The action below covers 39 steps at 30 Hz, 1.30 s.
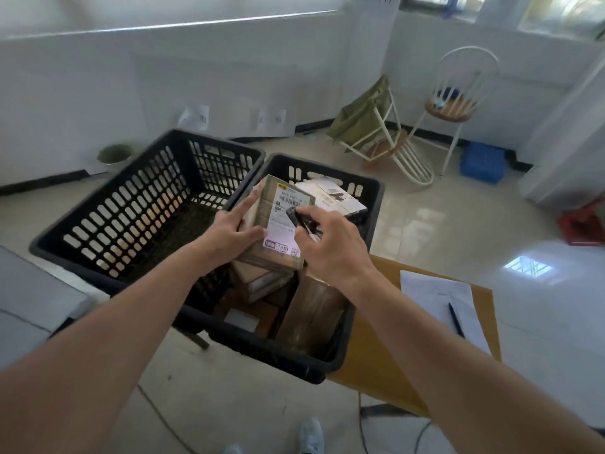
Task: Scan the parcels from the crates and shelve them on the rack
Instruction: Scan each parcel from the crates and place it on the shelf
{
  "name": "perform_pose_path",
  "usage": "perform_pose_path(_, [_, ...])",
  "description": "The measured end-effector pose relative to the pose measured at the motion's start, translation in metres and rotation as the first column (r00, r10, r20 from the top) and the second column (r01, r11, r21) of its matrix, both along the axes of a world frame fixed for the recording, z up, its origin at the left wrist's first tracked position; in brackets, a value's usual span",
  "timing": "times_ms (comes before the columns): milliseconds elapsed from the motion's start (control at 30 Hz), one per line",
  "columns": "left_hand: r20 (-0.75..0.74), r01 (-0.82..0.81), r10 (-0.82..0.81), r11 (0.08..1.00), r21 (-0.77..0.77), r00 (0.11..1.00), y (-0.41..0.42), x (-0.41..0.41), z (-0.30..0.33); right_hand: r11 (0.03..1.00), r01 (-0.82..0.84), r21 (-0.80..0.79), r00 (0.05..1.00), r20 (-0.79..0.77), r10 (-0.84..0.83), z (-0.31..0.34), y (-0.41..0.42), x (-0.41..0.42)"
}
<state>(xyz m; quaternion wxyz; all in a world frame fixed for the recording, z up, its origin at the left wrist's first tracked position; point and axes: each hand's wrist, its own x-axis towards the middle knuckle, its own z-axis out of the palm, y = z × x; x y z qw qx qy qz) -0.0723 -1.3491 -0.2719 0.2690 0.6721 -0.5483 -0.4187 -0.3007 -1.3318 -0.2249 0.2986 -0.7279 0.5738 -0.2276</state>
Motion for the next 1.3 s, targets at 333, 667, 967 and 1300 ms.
perform_pose_path(333, [0.296, 0.218, -0.091, 0.876, -0.431, 0.951, 0.021, 0.039, 0.04, 0.986, -0.141, -0.09, 0.99, -0.039, 0.138, 0.055, 0.012, 0.018])
perform_pose_path(667, [0.42, 0.283, -0.028, 0.78, -0.558, 0.907, 0.026, 0.073, 0.071, 0.972, -0.227, -0.064, 0.973, -0.06, 0.223, 0.095, 0.03, 0.031])
perform_pose_path(967, [0.408, 0.254, 0.002, 0.779, -0.573, 0.913, 0.033, 0.093, 0.083, 0.977, -0.211, -0.009, 0.975, -0.069, 0.21, 0.11, 0.042, 0.042])
perform_pose_path(1300, [0.06, 0.064, -0.037, 0.816, -0.575, 0.998, 0.057, 0.103, 0.115, 0.955, 0.101, -0.28, 0.973, 0.228, -0.036, 0.104, 0.051, 0.082])
